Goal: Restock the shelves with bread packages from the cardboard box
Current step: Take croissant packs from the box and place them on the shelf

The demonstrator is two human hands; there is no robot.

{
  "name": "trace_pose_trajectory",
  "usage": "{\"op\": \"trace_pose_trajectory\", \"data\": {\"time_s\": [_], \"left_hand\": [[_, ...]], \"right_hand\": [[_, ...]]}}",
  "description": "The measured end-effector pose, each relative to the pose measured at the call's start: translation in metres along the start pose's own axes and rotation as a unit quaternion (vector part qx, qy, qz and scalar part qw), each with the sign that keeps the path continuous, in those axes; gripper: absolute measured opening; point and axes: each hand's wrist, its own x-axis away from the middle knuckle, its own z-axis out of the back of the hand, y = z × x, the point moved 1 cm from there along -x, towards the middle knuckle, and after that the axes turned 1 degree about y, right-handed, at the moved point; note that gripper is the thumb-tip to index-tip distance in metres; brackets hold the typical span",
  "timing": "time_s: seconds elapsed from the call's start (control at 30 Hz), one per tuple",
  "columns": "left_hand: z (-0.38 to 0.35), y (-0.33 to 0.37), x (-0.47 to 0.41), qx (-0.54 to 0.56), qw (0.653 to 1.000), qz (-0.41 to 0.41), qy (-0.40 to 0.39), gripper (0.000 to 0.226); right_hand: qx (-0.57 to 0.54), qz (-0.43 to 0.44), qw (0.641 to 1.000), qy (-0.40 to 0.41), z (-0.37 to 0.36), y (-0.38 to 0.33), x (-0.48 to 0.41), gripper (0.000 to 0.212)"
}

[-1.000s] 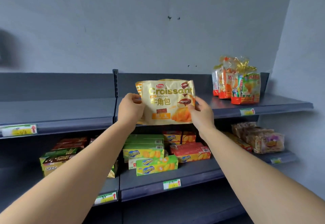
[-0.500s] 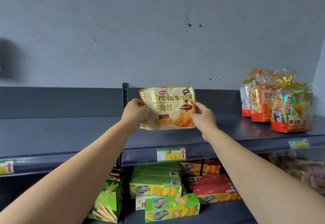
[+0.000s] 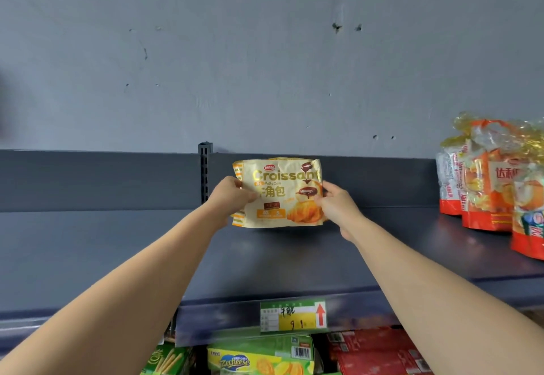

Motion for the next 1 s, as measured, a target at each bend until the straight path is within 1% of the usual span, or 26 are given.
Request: {"op": "trace_pose_trajectory", "data": {"time_s": [0.1,0.2,0.23,0.33,0.37,0.5,0.7,0.8,0.9,1.0], "left_hand": [[-0.004,-0.002,-0.014,-0.010,1.000,0.009,0.005,0.049],[-0.008,-0.006,-0.024,0.002,1.000,0.028,0.001,0.038],[-0.009,-0.008,-0.025,0.005,0.999,0.033,-0.003,0.040],[-0.013,-0.013,-0.032,0.010,0.999,0.036,-0.003,0.061],[-0.014,-0.014,-0.034,0.014,0.999,0.036,-0.001,0.064],[-0.019,-0.017,-0.041,0.018,0.999,0.025,0.010,0.066],[-0.023,-0.021,-0.045,-0.017,0.998,0.019,0.052,0.060],[-0.024,-0.019,-0.042,-0.040,0.998,0.022,0.054,0.060],[-0.022,-0.016,-0.037,-0.076,0.995,0.023,0.056,0.059],[-0.018,-0.015,-0.029,-0.108,0.992,0.023,0.065,0.058]], "right_hand": [[0.006,-0.005,1.000,-0.008,-0.003,0.002,-0.016,0.035],[0.000,-0.012,1.000,-0.014,-0.006,0.008,-0.029,0.033],[-0.002,-0.015,1.000,-0.017,-0.006,0.009,-0.030,0.033],[0.003,-0.013,1.000,-0.018,-0.009,0.015,-0.039,0.035],[0.005,-0.010,1.000,-0.019,-0.010,0.016,-0.042,0.036],[0.005,-0.004,1.000,-0.023,-0.013,0.019,-0.050,0.036],[0.017,-0.003,1.000,-0.022,-0.014,0.022,-0.055,0.036],[0.031,-0.003,0.999,-0.018,-0.014,0.022,-0.054,0.035],[0.063,-0.003,0.998,-0.009,-0.012,0.022,-0.049,0.033],[0.098,0.003,0.995,0.001,-0.008,0.021,-0.041,0.037]]}}
